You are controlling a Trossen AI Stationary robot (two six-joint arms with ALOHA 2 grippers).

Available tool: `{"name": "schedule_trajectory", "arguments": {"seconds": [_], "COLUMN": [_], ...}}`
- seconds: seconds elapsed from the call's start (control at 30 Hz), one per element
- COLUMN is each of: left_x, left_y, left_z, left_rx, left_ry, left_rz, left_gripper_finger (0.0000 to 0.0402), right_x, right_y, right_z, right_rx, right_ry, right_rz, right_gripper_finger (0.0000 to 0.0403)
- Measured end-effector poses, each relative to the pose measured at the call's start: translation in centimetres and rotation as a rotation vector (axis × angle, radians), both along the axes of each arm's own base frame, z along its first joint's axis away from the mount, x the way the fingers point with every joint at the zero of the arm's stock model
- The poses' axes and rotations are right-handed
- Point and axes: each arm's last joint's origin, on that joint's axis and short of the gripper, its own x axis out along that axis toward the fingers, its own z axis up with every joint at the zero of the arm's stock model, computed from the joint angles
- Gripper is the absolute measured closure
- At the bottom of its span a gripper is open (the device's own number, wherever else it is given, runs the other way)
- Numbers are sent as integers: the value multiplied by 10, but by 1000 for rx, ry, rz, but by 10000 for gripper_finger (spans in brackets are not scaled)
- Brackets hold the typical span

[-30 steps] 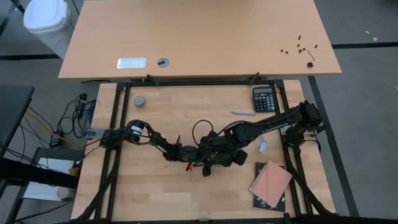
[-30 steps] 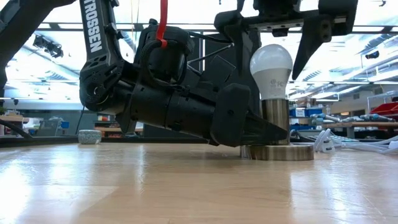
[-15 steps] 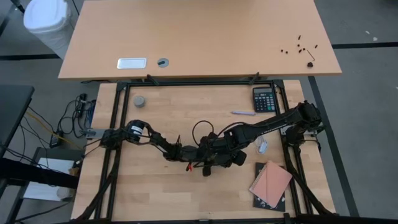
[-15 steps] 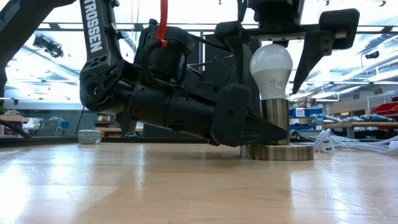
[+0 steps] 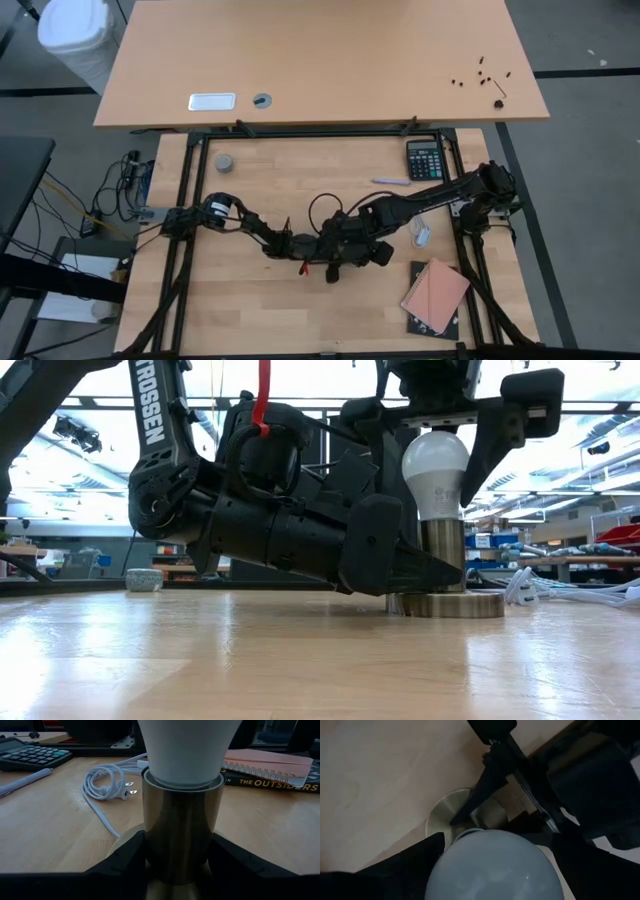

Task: Screw lightbulb
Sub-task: Insert the lightbulb into the bronze lamp socket

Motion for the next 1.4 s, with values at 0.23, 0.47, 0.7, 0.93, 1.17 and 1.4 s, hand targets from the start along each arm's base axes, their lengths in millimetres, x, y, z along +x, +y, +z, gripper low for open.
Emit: {"name": "schedule_trajectory", "arguments": {"seconds": [0.23, 0.47, 0.7, 0.93, 1.17, 1.4], "left_x": [0, 0, 0, 0, 0, 0], "left_y": [0, 0, 0, 0, 0, 0], "left_z": [0, 0, 0, 0, 0, 0], "left_rx": [0, -1, -1, -1, -1, -1], "left_ry": [0, 0, -1, -1, -1, -1], "left_rz": [0, 0, 0, 0, 0, -1], "left_gripper_finger": [208, 208, 208, 208, 208, 208], "right_x": [-1, -1, 0, 0, -3, -2], "right_y": [-1, -2, -6, -9, -8, -8], "right_z": [-2, -2, -2, -2, -3, -8], "right_rx": [31, 53, 54, 63, 74, 65], "right_ry": [19, 26, 25, 35, 63, 91], "right_rz": [-21, -40, -48, -57, -91, -111], "right_gripper_finger": [30, 30, 30, 30, 30, 30]}}
